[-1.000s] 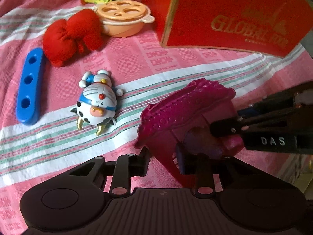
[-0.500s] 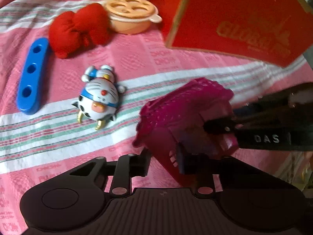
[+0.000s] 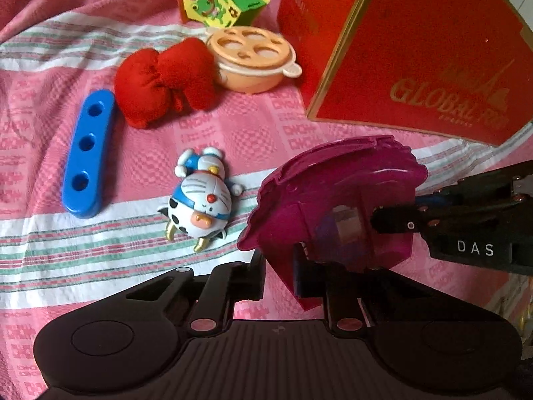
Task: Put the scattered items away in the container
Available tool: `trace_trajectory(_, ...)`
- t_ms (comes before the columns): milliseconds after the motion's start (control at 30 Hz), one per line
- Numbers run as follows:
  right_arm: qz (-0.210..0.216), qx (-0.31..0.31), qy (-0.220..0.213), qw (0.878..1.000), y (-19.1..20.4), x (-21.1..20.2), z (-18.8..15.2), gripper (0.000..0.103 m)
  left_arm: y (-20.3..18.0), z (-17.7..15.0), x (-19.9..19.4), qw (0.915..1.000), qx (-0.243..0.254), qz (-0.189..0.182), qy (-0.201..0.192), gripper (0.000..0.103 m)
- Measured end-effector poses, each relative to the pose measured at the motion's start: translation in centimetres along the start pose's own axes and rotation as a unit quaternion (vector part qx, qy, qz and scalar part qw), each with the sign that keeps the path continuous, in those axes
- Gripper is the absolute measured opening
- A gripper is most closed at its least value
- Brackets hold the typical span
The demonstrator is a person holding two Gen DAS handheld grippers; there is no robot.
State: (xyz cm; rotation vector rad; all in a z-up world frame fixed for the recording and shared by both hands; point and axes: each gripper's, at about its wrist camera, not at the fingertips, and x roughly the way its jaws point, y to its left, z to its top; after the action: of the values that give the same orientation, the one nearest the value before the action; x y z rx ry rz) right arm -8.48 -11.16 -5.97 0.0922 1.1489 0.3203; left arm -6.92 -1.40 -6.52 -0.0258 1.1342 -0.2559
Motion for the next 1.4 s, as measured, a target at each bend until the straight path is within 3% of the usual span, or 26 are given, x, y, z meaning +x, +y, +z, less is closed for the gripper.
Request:
trace_trajectory(767,-0.006,0.020,-0.019,1.000,-0.6,-1.3,0.7,0.012,-0.4,2.3,-0.7,0.9999,0.010,-0.002,0.005,0.010)
trace_trajectory(1067,-0.009,0.008,-0.035,0.999,-0.2,-2.7,1.6,0.012,-0.1,3.3,-2.3,0.9999,0.004,-0.002,-0.013,0.010)
trace_trajectory(1400,0.016,-0.025,-0.084,0.996,1.6,-5.9,4.4,0.012,1.1,5.2,-7.9,0.9969,-0.018,0.014,-0.075,0.012)
